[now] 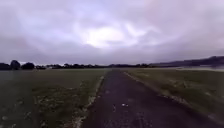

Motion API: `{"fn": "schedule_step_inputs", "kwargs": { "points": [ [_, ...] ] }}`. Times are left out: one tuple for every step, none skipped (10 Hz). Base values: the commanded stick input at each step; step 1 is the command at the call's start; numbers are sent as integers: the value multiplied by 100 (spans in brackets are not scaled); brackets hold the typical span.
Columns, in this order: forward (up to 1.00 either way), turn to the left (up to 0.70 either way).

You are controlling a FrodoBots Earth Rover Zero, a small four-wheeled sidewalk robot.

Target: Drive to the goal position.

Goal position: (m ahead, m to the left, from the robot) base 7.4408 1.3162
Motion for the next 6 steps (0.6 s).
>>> {"fn": "schedule_step_inputs", "kwargs": {
  "points": [
    [50,0],
    [50,0],
    [50,0],
    [50,0],
    [50,0],
    [50,0]
  ]
}}
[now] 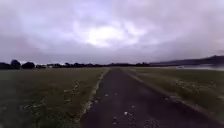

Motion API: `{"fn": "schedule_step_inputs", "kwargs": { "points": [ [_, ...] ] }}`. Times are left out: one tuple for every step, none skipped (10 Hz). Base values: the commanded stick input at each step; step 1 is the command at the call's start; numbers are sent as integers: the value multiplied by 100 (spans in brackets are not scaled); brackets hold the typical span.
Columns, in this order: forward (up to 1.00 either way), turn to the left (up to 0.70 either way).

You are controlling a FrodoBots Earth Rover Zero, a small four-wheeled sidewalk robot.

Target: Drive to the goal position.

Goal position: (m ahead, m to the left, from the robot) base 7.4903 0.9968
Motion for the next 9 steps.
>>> {"fn": "schedule_step_inputs", "kwargs": {
  "points": [
    [50,0],
    [50,0],
    [50,0],
    [50,0],
    [50,0],
    [50,0],
    [50,0],
    [50,0],
    [50,0]
  ]
}}
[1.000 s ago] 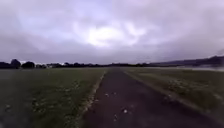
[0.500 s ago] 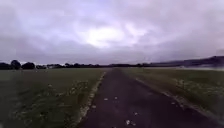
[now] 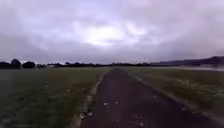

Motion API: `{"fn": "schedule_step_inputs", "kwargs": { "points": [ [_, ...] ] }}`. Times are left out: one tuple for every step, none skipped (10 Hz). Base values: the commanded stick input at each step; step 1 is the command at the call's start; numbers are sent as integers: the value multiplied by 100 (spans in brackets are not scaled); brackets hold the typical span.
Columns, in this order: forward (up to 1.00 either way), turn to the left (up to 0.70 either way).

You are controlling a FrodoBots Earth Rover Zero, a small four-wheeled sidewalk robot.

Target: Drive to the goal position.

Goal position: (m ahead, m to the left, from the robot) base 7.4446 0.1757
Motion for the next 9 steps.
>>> {"fn": "schedule_step_inputs", "kwargs": {
  "points": [
    [50,0],
    [50,0],
    [50,0],
    [50,0],
    [50,0],
    [50,0],
    [50,0],
    [50,0],
    [50,0]
  ]
}}
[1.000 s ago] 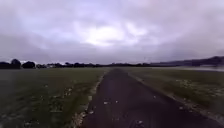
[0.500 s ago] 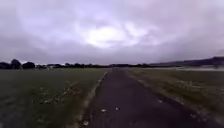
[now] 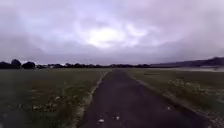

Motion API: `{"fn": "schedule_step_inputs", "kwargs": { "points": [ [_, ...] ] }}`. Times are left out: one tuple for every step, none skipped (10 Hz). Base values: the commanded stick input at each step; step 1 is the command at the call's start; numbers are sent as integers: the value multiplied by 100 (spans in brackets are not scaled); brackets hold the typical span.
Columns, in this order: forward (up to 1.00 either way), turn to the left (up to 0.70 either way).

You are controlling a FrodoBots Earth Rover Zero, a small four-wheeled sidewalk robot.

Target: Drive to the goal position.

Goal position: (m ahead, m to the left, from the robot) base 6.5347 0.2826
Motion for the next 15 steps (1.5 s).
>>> {"fn": "schedule_step_inputs", "kwargs": {
  "points": [
    [50,0],
    [50,0],
    [50,0],
    [50,0],
    [50,0],
    [50,0],
    [50,0],
    [50,0],
    [50,0],
    [50,0],
    [50,0],
    [50,0],
    [50,0],
    [50,0],
    [50,0]
  ]
}}
